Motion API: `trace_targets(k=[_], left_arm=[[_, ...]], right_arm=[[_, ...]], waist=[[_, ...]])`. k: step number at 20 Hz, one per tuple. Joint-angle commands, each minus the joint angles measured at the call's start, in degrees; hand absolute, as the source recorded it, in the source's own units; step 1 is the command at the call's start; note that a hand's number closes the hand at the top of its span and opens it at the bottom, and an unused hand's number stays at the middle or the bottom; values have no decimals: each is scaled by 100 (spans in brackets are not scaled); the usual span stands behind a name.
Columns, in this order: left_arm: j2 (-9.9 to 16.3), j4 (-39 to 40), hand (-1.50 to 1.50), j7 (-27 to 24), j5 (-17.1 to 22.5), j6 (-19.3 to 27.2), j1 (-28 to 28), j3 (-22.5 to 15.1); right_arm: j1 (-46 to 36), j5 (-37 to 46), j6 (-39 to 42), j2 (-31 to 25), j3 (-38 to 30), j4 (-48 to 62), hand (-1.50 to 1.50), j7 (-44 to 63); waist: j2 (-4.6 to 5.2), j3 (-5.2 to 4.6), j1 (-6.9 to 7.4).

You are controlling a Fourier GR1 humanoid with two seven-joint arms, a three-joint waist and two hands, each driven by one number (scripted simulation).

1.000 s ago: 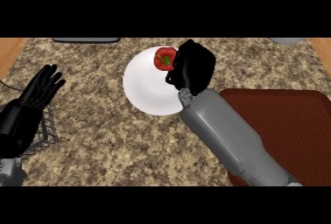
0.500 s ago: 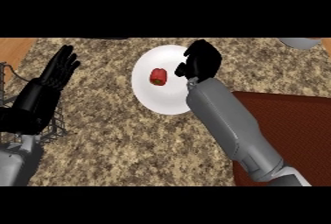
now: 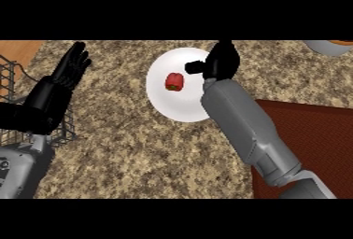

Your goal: Pick the bell pepper from the tray and place it in the plate

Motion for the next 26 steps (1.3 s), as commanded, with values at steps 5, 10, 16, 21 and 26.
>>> trace_targets(k=[5,10,16,21,26], left_arm=[[-21,16,0,177,-19,8,-159,33],[-35,199,0,-89,-52,-4,184,183],[67,-19,0,37,-73,-18,488,327],[125,84,0,14,-29,-125,463,632],[-27,-20,0,0,-158,-98,548,584]], right_arm=[[-34,-573,-2015,29,-141,-55,-150,-439],[66,-949,-2434,29,-168,-288,-150,-659],[1246,-1050,-2996,28,391,-1357,-150,-921],[2440,-623,-2682,-15,723,-2614,-150,-985],[3829,42,-1966,-359,948,-4338,-150,-662]], waist=[[-75,5,-17],[-161,-3,-325],[-260,-3,-586],[-265,-8,-706],[-276,-11,-759]])
